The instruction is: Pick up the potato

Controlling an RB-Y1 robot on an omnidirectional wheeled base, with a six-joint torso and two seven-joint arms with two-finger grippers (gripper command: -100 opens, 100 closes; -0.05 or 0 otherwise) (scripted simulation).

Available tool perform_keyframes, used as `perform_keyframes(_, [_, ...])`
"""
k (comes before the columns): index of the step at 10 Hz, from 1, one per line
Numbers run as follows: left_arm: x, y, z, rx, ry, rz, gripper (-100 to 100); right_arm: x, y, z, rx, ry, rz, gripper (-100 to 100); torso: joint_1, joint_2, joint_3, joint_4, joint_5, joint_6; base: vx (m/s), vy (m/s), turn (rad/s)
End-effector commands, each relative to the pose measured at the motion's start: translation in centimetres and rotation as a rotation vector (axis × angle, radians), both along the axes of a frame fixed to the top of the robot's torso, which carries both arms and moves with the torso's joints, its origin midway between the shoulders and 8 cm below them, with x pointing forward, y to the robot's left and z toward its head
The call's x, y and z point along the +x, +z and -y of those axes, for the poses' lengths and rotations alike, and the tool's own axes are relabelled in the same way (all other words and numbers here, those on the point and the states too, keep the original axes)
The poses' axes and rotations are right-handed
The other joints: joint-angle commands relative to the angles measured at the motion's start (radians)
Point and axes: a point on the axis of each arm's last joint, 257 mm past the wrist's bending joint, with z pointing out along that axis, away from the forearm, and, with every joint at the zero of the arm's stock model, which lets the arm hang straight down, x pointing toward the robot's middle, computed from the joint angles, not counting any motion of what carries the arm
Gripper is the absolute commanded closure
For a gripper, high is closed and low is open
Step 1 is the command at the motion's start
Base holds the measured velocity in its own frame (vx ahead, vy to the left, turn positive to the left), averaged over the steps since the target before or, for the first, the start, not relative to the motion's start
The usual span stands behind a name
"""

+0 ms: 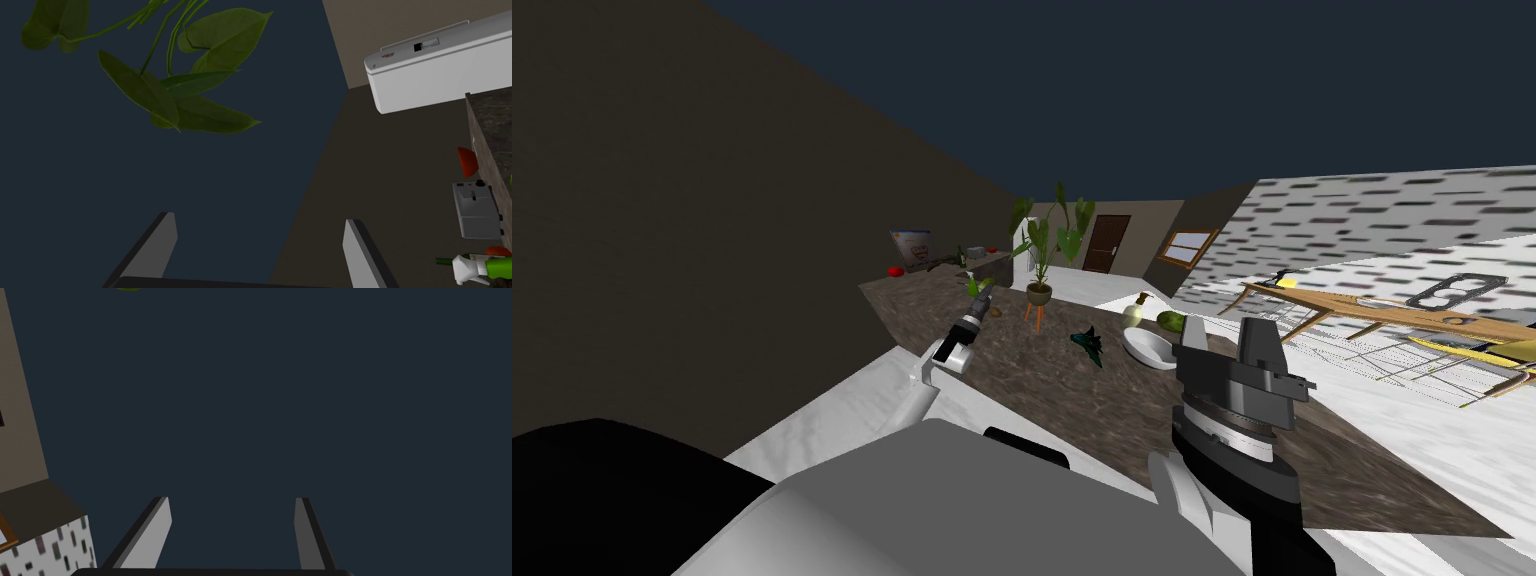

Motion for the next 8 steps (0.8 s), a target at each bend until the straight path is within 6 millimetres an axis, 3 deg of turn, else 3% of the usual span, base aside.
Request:
perform_keyframes(1, [1.8,-0.8,-0.1,0.004,0.001,-0.039,-100,0.0,0.0,0.0,0.000,0.000,0.000,0,0.000,0.000,0.000,0.000,0.000,0.000,-0.050,-0.020,0.079])
perform_keyframes(8, [8.0,-4.2,-0.2,0.015,0.012,-0.198,-100,0.0,0.0,0.0,0.000,0.000,0.000,0,0.000,-0.002,-0.001,0.000,0.000,0.000,-0.041,-0.024,0.057])
